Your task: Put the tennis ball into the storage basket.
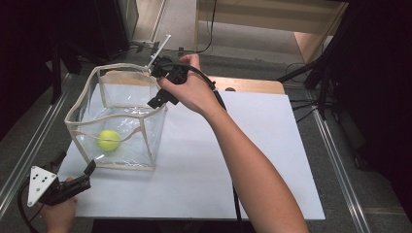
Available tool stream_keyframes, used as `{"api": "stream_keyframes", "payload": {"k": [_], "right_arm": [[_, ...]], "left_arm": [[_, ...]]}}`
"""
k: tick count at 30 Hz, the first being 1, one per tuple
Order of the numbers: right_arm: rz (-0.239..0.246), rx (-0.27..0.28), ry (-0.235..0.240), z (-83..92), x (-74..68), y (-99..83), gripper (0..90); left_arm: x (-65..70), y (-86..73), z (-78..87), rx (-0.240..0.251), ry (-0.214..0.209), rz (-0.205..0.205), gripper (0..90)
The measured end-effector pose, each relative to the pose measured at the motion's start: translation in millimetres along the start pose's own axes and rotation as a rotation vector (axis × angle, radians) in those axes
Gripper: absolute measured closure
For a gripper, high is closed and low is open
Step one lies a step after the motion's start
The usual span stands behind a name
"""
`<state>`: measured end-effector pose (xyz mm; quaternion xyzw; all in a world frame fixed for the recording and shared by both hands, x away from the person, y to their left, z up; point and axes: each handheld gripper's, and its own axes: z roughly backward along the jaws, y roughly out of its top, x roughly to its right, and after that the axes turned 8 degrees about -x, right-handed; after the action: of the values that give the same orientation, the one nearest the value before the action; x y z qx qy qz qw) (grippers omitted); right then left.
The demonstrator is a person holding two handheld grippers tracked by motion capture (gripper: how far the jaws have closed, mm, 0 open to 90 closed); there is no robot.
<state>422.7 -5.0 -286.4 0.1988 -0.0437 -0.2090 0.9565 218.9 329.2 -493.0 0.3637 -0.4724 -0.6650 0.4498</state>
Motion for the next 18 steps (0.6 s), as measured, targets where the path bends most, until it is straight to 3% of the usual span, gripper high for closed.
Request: {"api": "stream_keyframes", "payload": {"k": [9, 12, 18], "right_arm": [[-0.013, 0.007, -0.005, 5.1, 3.5, -17.2, 9.2], [-0.019, -0.001, 0.003, 4.7, 3.9, -22.4, 0.5], [-0.022, 0.004, -0.005, 1.0, 3.2, -32.6, 0.4]], "left_arm": [[0.5, 0.1, 0.1, -0.005, 0.003, -0.002, 6.8], [0.5, 0.1, 0.2, -0.007, 0.004, -0.002, 6.8], [0.5, 0.0, 0.1, -0.006, 0.003, -0.001, 6.8]]}}
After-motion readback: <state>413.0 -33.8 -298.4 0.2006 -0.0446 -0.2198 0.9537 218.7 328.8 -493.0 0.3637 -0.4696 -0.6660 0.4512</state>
